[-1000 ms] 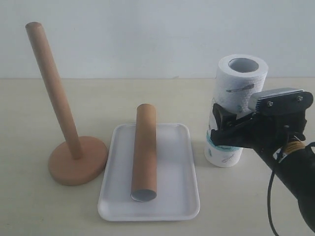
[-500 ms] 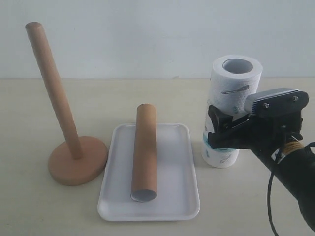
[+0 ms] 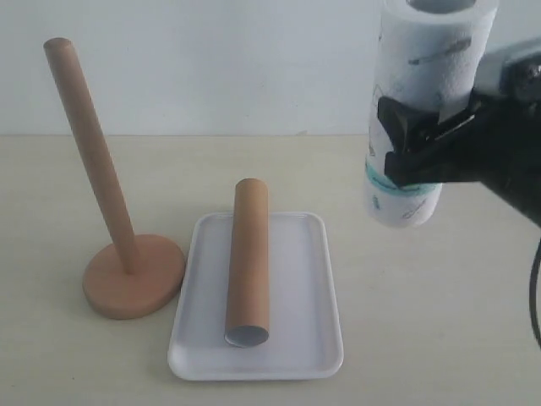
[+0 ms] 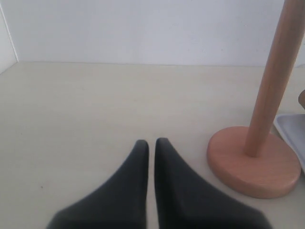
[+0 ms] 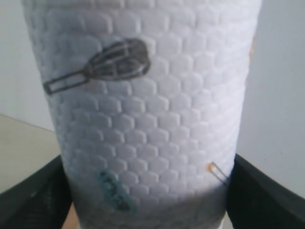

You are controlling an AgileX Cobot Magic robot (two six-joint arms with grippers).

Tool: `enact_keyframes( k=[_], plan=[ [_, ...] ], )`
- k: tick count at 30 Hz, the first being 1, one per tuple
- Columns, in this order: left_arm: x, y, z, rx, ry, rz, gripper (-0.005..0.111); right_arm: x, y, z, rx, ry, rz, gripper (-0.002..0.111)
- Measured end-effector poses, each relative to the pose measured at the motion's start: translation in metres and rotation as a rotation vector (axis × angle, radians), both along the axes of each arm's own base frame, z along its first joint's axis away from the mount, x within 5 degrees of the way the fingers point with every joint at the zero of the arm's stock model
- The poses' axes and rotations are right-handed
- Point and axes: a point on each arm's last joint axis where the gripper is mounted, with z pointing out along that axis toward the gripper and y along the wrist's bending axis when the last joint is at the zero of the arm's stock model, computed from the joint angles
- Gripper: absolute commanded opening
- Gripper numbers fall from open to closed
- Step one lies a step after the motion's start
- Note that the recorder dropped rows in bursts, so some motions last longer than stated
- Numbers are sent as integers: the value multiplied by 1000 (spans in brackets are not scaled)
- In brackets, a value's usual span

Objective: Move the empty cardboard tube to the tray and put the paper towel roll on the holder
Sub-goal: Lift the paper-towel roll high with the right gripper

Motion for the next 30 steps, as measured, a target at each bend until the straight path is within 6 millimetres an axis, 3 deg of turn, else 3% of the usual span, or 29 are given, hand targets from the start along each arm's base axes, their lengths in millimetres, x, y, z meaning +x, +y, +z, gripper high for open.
enact_keyframes(
  k=[7,10,15,22,26,30],
  plan=[
    [0,0,0,0,0,0,4,-12,0,87,-4,28,59,0],
    [0,0,0,0,0,0,4,-13,0,115,46,10,70,0],
    [0,0,0,0,0,0,4,-20,17,140,144,-12,152,0],
    [0,0,0,0,0,0,4,-31,77,159,158,-23,369,0],
    [0,0,0,0,0,0,4,-26,111,170,160,-30,438,0],
    [0,0,0,0,0,0,4,-15,132,191,175,-61,459,0]
  ],
)
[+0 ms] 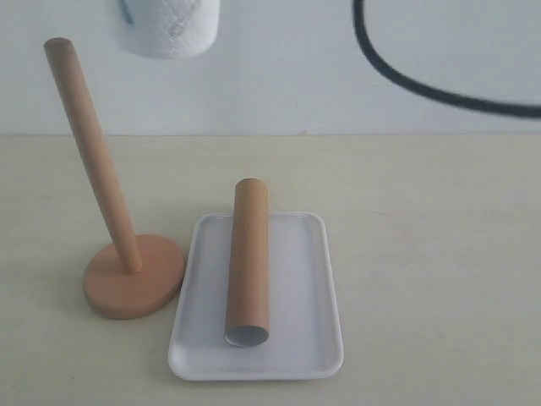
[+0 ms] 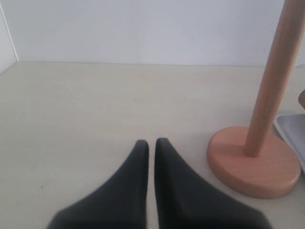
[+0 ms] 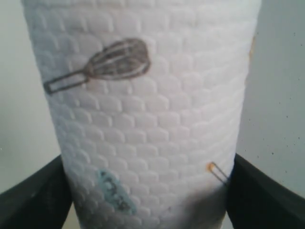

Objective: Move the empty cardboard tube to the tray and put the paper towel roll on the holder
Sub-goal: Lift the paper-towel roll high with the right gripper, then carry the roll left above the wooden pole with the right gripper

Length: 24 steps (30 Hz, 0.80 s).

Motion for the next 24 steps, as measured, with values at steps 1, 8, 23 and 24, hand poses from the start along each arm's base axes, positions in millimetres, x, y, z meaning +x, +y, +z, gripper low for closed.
enact_keyframes(
  k=[1,8,23,24],
  plan=[
    [0,0,0,0,0,0,4,3,5,6,0,0,3,0],
    [0,0,0,0,0,0,4,18,39,36,-49,28,54,0],
    [0,0,0,0,0,0,4,56,98,28,-139,83,92,0],
    [0,0,0,0,0,0,4,58,101,24,-149,91,93,0]
  ],
)
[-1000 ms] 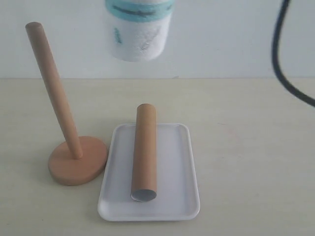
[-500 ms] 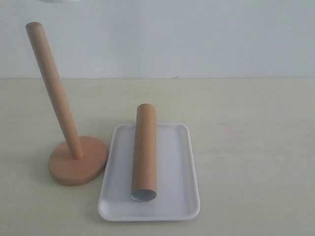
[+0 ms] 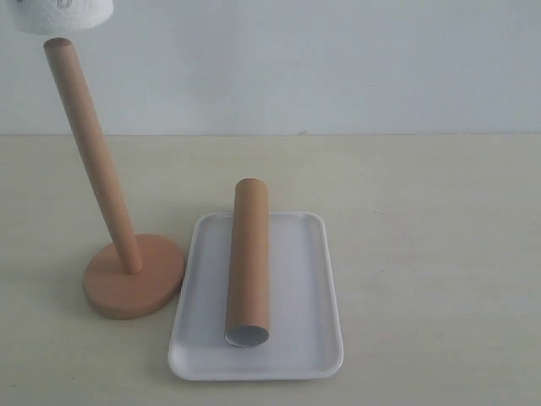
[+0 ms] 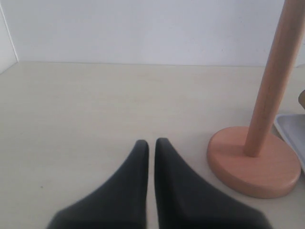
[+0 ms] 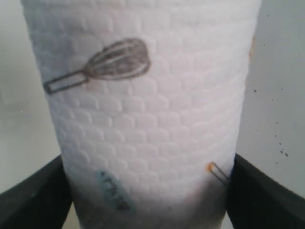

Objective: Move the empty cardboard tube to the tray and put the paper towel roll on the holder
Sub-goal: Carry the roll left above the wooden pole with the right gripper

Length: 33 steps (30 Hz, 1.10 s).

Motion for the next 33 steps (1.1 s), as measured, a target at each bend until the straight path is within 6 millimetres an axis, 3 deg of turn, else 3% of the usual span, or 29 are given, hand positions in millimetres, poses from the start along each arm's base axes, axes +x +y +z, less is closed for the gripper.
enact_keyframes(
  k=[12,21,28,33],
  plan=[
    [0,0,0,0,0,0,4,12,16,-27,-66,51,5,0],
    [0,0,0,0,0,0,4,26,33,-62,-100,87,-1,0],
    [0,0,0,0,0,0,4,32,37,-122,-108,99,-36,0],
    [0,0,0,0,0,0,4,32,34,-150,-103,113,-55,0]
  ],
)
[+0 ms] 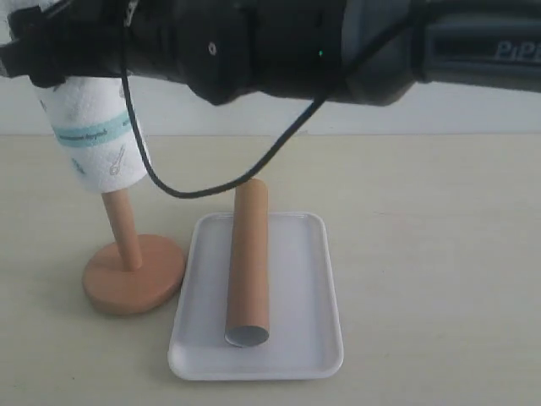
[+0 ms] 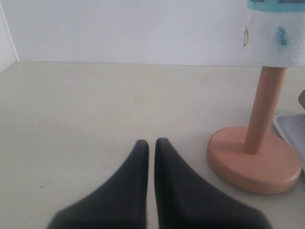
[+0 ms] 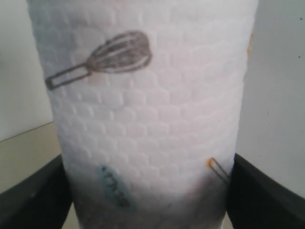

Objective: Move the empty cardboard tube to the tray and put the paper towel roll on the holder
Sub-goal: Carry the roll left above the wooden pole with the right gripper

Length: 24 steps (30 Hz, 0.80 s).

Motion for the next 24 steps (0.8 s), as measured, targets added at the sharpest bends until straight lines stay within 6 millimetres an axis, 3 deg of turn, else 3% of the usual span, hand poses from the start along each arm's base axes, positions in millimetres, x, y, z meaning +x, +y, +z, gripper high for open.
enact_keyframes(
  k=[11,24],
  plan=[
    [0,0,0,0,0,0,4,-7,-15,-59,75,0,-56,0],
    [0,0,0,0,0,0,4,-15,-28,-89,98,12,-77,0]
  ],
)
